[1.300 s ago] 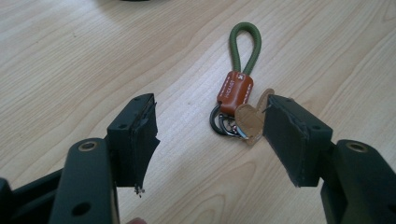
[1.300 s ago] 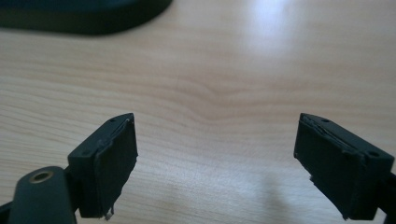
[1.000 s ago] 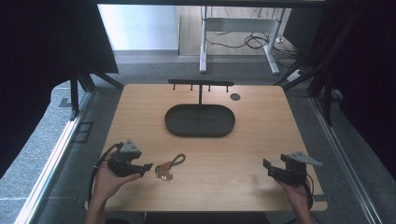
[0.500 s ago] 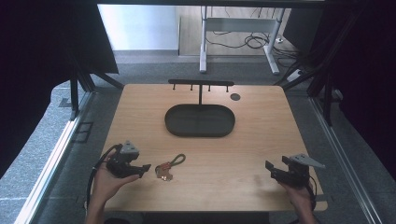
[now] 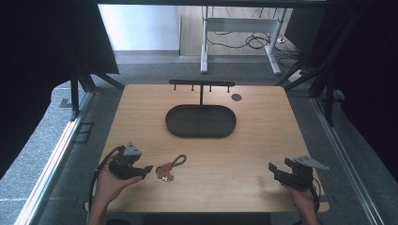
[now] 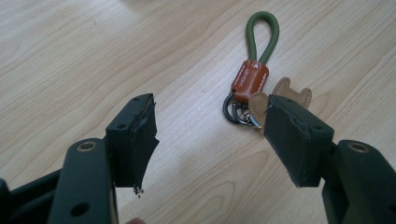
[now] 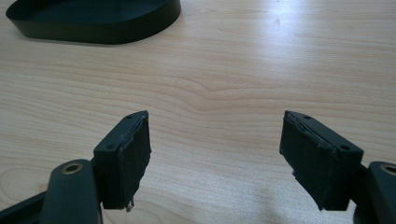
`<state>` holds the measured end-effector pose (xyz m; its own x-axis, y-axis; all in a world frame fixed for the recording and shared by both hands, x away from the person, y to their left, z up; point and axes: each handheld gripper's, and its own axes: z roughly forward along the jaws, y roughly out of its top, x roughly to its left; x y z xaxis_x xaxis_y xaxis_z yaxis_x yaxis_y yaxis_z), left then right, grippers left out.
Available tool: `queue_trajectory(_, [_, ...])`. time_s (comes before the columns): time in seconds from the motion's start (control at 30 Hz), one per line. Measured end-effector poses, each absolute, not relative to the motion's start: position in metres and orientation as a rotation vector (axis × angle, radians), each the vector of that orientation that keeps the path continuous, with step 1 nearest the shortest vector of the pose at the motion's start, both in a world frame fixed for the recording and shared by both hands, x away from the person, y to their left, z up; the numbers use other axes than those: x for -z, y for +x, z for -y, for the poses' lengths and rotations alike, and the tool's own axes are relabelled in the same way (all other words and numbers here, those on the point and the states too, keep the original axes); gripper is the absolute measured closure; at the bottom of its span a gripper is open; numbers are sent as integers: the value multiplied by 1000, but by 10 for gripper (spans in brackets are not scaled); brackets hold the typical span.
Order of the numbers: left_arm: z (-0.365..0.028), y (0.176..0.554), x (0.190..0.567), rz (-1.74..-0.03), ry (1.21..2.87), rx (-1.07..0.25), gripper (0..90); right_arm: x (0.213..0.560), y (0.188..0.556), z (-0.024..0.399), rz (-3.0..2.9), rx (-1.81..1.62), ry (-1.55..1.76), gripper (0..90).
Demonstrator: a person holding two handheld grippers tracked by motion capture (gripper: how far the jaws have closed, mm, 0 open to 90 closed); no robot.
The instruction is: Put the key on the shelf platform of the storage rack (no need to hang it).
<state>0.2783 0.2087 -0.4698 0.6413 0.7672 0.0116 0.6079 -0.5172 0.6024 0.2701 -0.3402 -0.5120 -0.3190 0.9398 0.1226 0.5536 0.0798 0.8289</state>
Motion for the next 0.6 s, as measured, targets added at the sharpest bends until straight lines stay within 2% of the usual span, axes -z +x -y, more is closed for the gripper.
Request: queue_trajectory(0.6, [-196,281,465,-1030,2312,-359,351,514,270,337,-1949,-1137,1442,248])
